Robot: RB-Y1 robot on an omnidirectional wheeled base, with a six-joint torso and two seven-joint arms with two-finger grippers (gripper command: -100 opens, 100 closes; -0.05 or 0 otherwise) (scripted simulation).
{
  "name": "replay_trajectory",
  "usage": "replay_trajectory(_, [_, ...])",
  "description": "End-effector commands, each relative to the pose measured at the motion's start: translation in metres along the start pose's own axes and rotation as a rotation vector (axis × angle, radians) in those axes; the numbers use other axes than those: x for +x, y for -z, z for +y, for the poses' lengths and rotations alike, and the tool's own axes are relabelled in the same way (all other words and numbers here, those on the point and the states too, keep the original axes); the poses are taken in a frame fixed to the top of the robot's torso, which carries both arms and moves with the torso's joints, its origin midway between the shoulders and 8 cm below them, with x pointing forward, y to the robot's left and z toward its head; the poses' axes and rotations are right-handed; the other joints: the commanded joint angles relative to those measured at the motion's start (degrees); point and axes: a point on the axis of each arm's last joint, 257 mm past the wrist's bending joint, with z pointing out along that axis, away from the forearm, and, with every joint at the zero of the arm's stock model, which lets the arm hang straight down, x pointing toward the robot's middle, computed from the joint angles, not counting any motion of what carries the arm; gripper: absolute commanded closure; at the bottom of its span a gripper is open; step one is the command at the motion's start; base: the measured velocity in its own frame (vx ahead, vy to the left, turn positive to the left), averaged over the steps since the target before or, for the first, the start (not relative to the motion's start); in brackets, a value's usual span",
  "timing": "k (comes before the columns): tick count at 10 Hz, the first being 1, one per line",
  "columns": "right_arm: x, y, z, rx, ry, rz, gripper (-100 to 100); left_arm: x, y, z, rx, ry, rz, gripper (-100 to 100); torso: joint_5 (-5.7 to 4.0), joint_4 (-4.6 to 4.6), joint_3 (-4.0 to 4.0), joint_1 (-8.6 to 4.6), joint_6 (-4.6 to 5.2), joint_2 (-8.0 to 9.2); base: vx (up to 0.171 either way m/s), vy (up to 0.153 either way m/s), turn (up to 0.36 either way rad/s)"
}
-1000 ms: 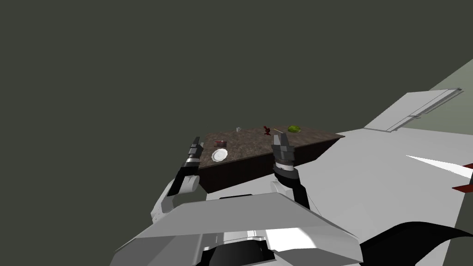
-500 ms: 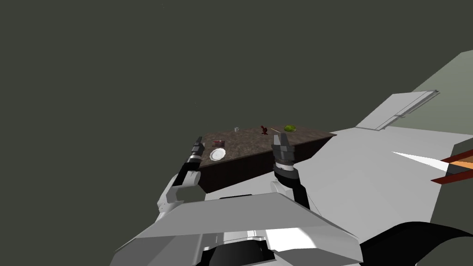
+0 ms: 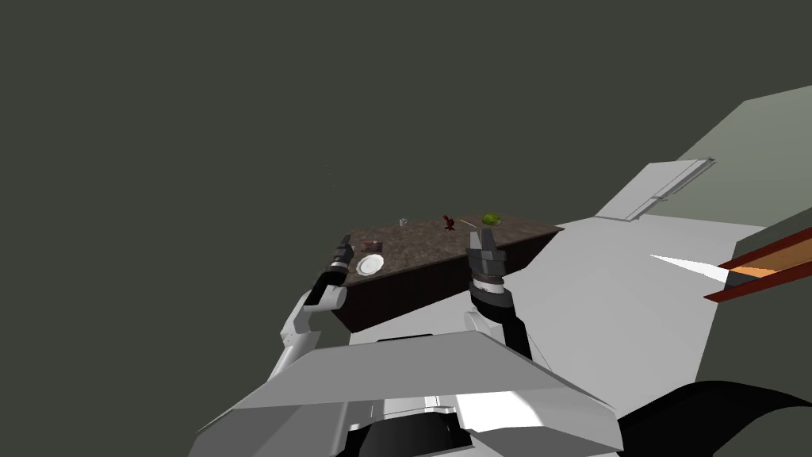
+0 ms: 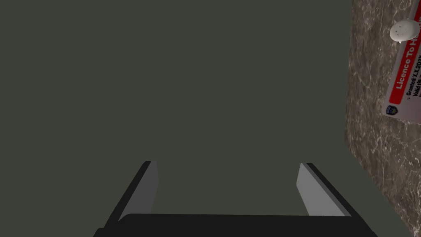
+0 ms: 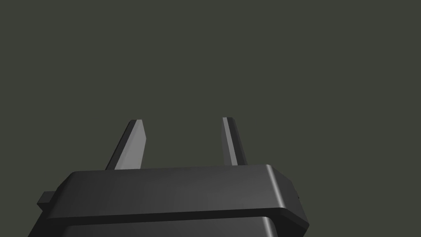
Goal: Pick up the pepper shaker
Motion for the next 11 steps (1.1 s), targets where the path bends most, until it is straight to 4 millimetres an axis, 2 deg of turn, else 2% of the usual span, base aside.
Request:
replay_trajectory(1, [0.0, 0.0, 0.0, 0.0, 0.0, 0.0, 0, 0.002, -0.004, 0.01, -0.037, 0.003, 0.002, -100, 0.0, 0.0, 0.0, 0.0, 0.0, 0.0, -0.015, -0.017, -0.046])
replay_trajectory(2, [0.0, 0.0, 0.0, 0.0, 0.0, 0.0, 0, 0.002, -0.014, 0.019, -0.067, 0.008, 0.003, -100, 0.0, 0.0, -0.01, 0.01, -0.02, -0.01, -0.014, -0.022, -0.076])
replay_trajectory(5, [0.0, 0.0, 0.0, 0.0, 0.0, 0.0, 0, 0.004, -0.022, 0.039, -0.139, 0.011, 0.008, -100, 0.0, 0.0, -0.01, 0.0, 0.0, -0.03, -0.014, -0.018, -0.057])
replay_trajectory(6, [0.0, 0.0, 0.0, 0.0, 0.0, 0.0, 0, 0.005, -0.031, 0.046, -0.165, 0.012, 0.011, -100, 0.01, -0.01, -0.02, 0.03, -0.03, -0.03, -0.012, -0.015, -0.095])
replay_trajectory(7, [0.0, 0.0, 0.0, 0.0, 0.0, 0.0, 0, 0.005, -0.03, 0.053, -0.192, 0.012, 0.012, -100, 0.0, -0.01, -0.02, 0.02, 0.0, -0.04, -0.007, -0.013, -0.047])
replay_trajectory(10, [0.0, 0.0, 0.0, 0.0, 0.0, 0.0, 0, 0.007, -0.044, 0.075, -0.276, 0.006, 0.022, -100, 0.01, -0.01, -0.03, 0.04, -0.03, -0.06, -0.004, -0.013, -0.075])
replay_trajectory(11, [0.0, 0.0, 0.0, 0.0, 0.0, 0.0, 0, 0.008, -0.042, 0.081, -0.3, 0.006, 0.024, -100, 0.01, -0.02, -0.04, 0.04, -0.01, -0.08, 0.001, -0.006, -0.053])
